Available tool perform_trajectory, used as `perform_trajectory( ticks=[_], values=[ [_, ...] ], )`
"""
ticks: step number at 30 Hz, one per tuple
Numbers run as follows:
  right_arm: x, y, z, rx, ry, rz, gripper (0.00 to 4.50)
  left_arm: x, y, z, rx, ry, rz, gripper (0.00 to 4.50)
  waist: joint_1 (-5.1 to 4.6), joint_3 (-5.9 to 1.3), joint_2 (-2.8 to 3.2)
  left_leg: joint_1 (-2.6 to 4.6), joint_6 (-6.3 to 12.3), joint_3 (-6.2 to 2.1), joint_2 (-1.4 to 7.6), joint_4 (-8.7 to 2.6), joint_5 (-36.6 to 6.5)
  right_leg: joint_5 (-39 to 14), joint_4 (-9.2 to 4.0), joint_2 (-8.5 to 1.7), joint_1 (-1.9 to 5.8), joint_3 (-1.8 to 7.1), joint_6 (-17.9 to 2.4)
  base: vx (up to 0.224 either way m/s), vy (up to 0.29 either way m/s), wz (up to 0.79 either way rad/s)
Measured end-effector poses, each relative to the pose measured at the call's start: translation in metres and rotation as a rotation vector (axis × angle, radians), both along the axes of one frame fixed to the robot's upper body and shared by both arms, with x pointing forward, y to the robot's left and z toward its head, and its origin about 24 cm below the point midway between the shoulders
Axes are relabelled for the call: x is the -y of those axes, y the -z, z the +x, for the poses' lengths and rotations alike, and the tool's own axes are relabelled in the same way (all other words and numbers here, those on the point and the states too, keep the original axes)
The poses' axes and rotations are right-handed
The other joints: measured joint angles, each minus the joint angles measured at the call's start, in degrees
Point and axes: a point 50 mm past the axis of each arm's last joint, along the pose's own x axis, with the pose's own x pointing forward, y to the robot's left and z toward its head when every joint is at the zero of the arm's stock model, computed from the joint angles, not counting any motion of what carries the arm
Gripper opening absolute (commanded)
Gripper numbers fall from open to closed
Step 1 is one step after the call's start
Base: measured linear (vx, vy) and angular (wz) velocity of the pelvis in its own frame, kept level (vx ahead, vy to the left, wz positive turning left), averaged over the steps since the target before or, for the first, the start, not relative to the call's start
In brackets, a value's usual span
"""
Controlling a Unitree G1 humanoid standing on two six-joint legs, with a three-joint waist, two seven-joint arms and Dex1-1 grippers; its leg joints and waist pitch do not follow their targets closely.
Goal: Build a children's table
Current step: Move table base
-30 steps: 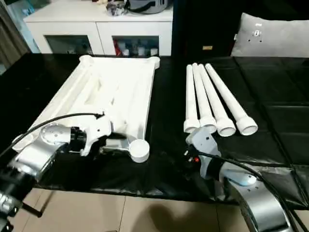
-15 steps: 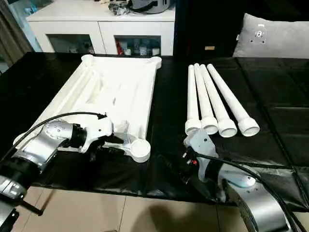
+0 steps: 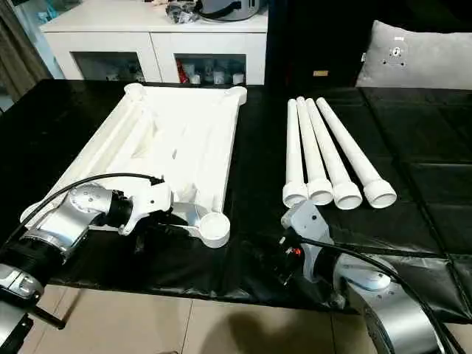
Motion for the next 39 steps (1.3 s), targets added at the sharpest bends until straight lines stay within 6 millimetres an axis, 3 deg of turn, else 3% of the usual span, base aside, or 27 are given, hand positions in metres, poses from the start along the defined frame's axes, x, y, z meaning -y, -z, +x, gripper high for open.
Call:
perform_trajectory(
  ticks=[8, 18, 19, 28, 31, 35, 39],
  values=[
    [-0.001, -0.002, 0.003, 0.019, 0.034, 0.006, 4.50, 0.029, 0.003, -0.006, -0.012, -0.053, -0.091, 0.01, -0.43, -0.01, 0.07, -0.02, 0.03, 0.06, 0.04, -0.09, -0.02, -0.02, -0.11, 0.00, -0.03, -0.01, -0.02, 0.000, 0.000, 0.00],
    [0.000, -0.010, 0.013, 0.072, 0.105, 0.029, 4.50, 0.034, 0.005, -0.011, 0.020, -0.065, -0.129, 0.00, -0.24, 0.09, 0.24, -0.08, 0.01, 0.10, 0.12, -0.17, 0.00, -0.02, -0.21, 0.03, -0.04, -0.08, -0.03, 0.000, 0.000, 0.00],
    [0.001, -0.011, 0.016, 0.083, 0.133, 0.042, 4.50, 0.033, 0.005, -0.011, 0.017, -0.072, -0.139, 0.43, -0.24, 0.11, 0.26, -0.12, 0.01, 0.10, 0.12, -0.17, 0.00, -0.02, -0.21, 0.02, -0.08, -0.08, -0.03, 0.000, 0.000, 0.00],
    [0.000, -0.036, 0.055, 0.171, 0.384, 0.103, 4.50, 0.035, -0.023, -0.012, 0.106, -0.119, -0.328, 1.24, -0.35, 0.19, 0.51, -0.11, -0.05, 0.12, 0.13, -0.18, 0.03, -0.03, -0.13, 0.02, -0.15, -0.12, -0.04, 0.000, 0.000, 0.00],
    [0.004, -0.039, 0.076, 0.148, 0.541, 0.047, 4.50, 0.028, -0.024, -0.012, 0.125, -0.185, -0.349, 1.44, -0.64, 0.41, 0.91, -0.10, -0.18, 0.12, 0.12, -0.19, 0.11, 0.00, -0.09, 0.02, -0.14, -0.10, -0.07, 0.000, 0.000, 0.00],
    [0.000, -0.042, 0.102, 0.065, 0.608, -0.008, 4.50, 0.018, -0.030, -0.017, 0.122, -0.259, -0.385, 1.80, -0.48, 0.63, 1.77, -0.12, -0.27, 0.12, 0.13, -0.31, 0.16, -0.02, -0.09, 0.03, -0.19, -0.14, -0.08, 0.000, 0.000, 0.00],
    [-0.009, -0.049, 0.123, 0.025, 0.620, -0.009, 4.50, 0.021, -0.039, -0.022, 0.116, -0.258, -0.411, 2.08, -0.02, 0.60, 1.85, -0.53, -0.48, 0.12, 0.13, -0.49, 0.44, -0.04, 0.05, 0.03, -0.73, -0.20, -0.12, 0.000, 0.000, 0.00]
  ],
)
